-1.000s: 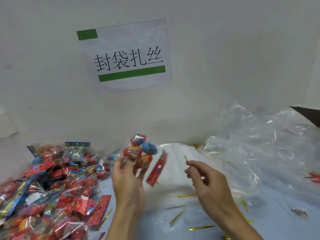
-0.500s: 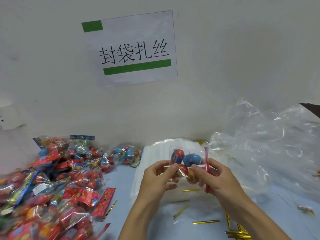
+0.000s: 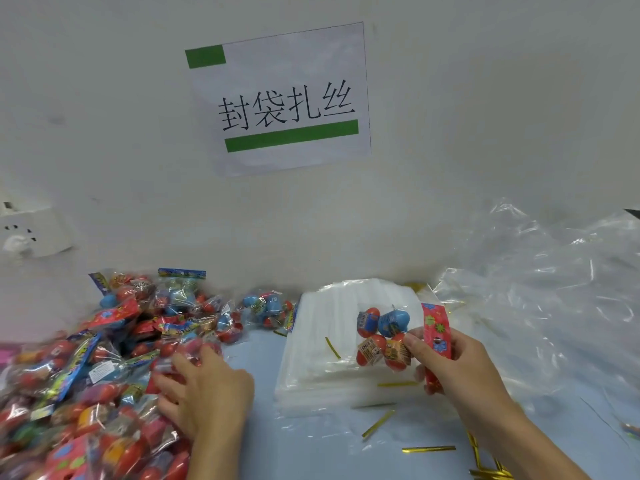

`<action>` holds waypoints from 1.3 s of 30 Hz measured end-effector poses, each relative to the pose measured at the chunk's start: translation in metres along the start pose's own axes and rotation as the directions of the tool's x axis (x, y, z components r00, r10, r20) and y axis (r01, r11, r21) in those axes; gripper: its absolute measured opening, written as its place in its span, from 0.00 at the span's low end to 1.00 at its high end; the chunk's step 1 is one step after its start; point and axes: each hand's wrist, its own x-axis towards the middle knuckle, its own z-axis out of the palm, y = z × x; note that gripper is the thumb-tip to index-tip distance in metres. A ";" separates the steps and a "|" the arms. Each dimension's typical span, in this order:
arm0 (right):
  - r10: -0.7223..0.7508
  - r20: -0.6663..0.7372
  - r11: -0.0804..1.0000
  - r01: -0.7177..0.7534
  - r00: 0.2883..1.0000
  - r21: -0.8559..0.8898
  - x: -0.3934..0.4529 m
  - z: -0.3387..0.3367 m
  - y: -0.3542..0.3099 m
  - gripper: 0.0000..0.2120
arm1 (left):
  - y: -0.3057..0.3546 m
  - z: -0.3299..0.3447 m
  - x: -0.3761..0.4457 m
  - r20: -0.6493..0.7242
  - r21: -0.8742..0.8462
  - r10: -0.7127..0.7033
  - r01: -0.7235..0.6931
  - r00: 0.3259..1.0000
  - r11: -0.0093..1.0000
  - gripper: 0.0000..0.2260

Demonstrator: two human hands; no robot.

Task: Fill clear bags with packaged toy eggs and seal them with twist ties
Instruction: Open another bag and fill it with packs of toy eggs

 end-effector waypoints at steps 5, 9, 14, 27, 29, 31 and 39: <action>-0.001 0.024 1.000 0.001 1.000 -0.011 0.000 0.000 0.000 0.03 | 0.004 0.008 -0.009 -0.015 0.093 0.083 -0.081 0.996 0.992 0.16; -0.001 0.023 1.000 0.002 1.000 -0.008 0.000 -0.002 0.001 0.03 | 0.006 0.006 -0.008 -0.062 0.065 0.090 -0.086 0.994 0.994 0.20; 0.003 0.033 1.000 -0.002 0.999 -0.013 -0.001 -0.001 0.001 0.02 | 0.008 0.007 -0.011 -0.009 0.158 0.123 -0.120 0.992 0.980 0.24; -0.011 -0.109 0.996 0.021 0.994 0.091 0.005 0.000 0.005 0.02 | 0.032 -0.010 -0.010 -0.030 -0.721 0.117 -0.102 0.993 0.686 0.08; -0.039 -0.140 0.993 0.054 0.989 0.107 0.005 -0.001 0.004 0.01 | 0.051 -0.015 -0.025 0.048 -0.809 0.203 -0.081 0.978 0.582 0.07; -0.082 -0.137 0.992 0.093 0.987 0.083 0.002 0.003 0.002 0.07 | 0.071 -0.012 -0.046 0.100 -0.812 0.332 -0.116 0.938 0.573 0.07; -0.055 0.161 0.966 0.011 0.985 0.258 -0.010 0.009 -0.010 0.10 | 0.098 0.012 -0.095 0.112 -0.732 0.534 -0.294 0.838 0.615 0.13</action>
